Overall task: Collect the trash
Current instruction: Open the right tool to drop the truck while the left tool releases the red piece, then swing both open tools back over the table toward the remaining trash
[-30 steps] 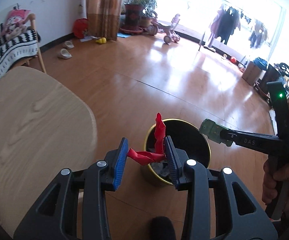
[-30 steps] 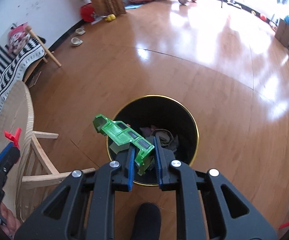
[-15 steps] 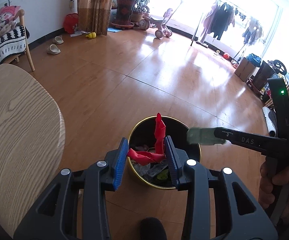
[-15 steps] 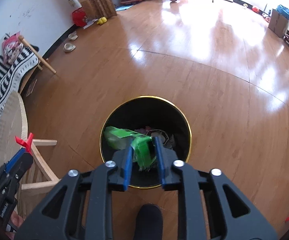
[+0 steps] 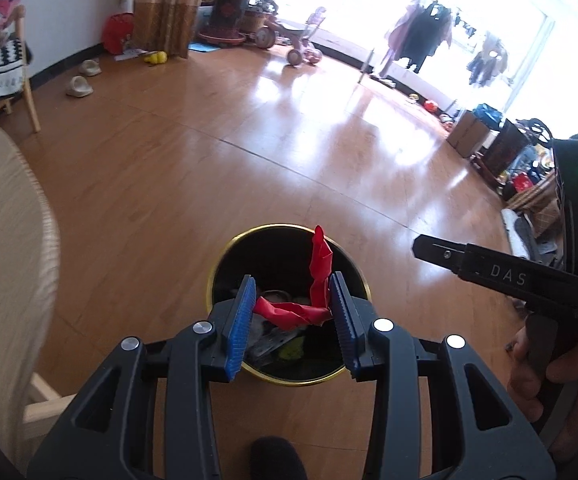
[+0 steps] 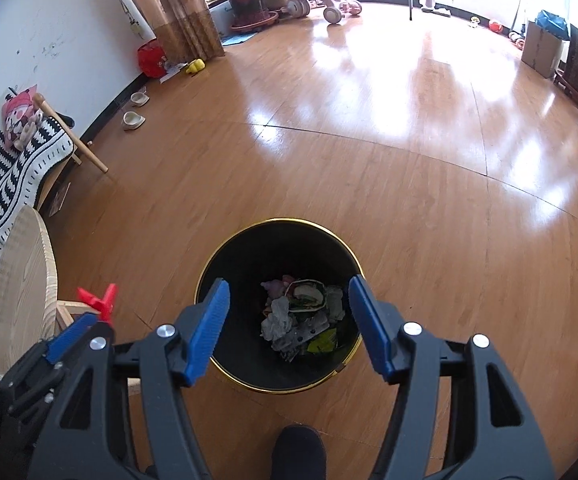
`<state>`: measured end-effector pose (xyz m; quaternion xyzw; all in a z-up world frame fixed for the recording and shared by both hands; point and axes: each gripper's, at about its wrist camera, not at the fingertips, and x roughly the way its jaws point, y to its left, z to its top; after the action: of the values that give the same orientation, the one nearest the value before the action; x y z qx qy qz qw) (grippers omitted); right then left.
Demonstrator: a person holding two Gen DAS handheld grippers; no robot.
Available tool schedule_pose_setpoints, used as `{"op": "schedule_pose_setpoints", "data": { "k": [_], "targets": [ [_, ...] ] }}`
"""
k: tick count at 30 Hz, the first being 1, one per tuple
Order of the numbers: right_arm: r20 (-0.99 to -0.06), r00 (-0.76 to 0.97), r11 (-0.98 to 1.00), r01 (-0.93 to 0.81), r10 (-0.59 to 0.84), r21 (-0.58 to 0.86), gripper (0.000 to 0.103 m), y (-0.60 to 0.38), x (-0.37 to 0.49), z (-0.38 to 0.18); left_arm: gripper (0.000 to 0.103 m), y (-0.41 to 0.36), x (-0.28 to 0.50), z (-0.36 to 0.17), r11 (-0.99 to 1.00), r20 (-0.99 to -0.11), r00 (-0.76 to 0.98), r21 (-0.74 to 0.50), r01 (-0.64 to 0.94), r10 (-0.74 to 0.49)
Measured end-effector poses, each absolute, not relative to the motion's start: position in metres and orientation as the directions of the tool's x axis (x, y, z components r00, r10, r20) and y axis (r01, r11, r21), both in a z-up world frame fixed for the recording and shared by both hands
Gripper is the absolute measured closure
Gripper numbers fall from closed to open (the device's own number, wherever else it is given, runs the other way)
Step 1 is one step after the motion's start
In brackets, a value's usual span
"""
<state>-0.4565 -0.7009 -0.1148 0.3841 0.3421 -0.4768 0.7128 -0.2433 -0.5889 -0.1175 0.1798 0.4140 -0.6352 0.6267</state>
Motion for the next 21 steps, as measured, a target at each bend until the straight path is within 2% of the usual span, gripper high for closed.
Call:
{"op": "schedule_pose_setpoints", "data": {
  "k": [3,5,15,19,21],
  "targets": [
    [-0.848,0.313,0.239,0.944,-0.427,0.228,0.042,-0.702,-0.460,-0.113,0.059,-0.593,-0.250,-0.123,0.113,-0.741,-0.171,-0.317,0.942,-0.650],
    [-0.842,0.320,0.238,0.942,-0.434,0.235,0.042,-0.701,-0.461,-0.111,0.044,-0.594,-0.249,-0.127,0.126,-0.748,-0.161,-0.311,0.942,-0.644],
    [-0.830,0.348,0.265,0.931,-0.436,0.251,0.042,-0.695,-0.450,-0.102,0.024,-0.583,-0.242,-0.112,0.139,-0.728,-0.142,-0.312,0.940,-0.671],
    [-0.825,0.387,0.322,0.909,-0.412,0.265,0.035,-0.688,-0.426,-0.095,0.012,-0.562,-0.225,-0.096,0.182,-0.725,-0.092,-0.290,0.939,-0.682],
    [-0.821,0.406,0.362,0.894,-0.402,0.265,0.035,-0.681,-0.409,-0.090,0.010,-0.551,-0.213,-0.088,0.216,-0.726,-0.053,-0.273,0.938,-0.686]
  ]
}}
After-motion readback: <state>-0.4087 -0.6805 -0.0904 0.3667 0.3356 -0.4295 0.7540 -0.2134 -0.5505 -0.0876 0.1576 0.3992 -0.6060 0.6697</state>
